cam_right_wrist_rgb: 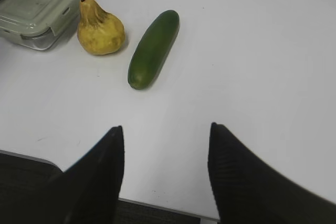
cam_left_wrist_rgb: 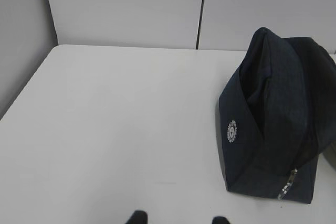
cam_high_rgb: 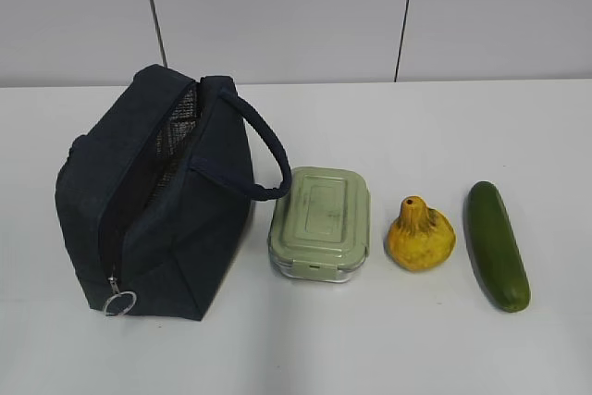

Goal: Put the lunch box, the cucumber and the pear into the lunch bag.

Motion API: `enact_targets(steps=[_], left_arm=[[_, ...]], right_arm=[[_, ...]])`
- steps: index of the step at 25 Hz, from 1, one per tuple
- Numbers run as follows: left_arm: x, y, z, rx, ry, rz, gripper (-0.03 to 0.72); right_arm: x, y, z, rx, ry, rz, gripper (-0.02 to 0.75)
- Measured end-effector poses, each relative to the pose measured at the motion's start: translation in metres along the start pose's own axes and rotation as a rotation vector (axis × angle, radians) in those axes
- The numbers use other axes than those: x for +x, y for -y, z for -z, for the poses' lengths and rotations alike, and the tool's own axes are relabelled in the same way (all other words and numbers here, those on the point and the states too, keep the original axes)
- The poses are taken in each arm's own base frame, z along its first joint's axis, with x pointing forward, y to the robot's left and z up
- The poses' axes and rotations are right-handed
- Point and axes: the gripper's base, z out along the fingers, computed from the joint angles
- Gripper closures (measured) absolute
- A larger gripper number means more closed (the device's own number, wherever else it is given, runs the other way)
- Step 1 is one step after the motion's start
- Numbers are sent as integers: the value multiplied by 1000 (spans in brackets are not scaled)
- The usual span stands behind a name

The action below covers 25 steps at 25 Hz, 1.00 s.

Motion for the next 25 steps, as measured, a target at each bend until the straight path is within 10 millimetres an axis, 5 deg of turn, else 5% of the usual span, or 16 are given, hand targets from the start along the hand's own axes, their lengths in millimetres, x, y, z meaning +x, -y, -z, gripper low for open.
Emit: enact_targets(steps=[25], left_arm=[[0,3,0,54,0,9,450]], right_arm=[[0,0,0,0,0,0,330]])
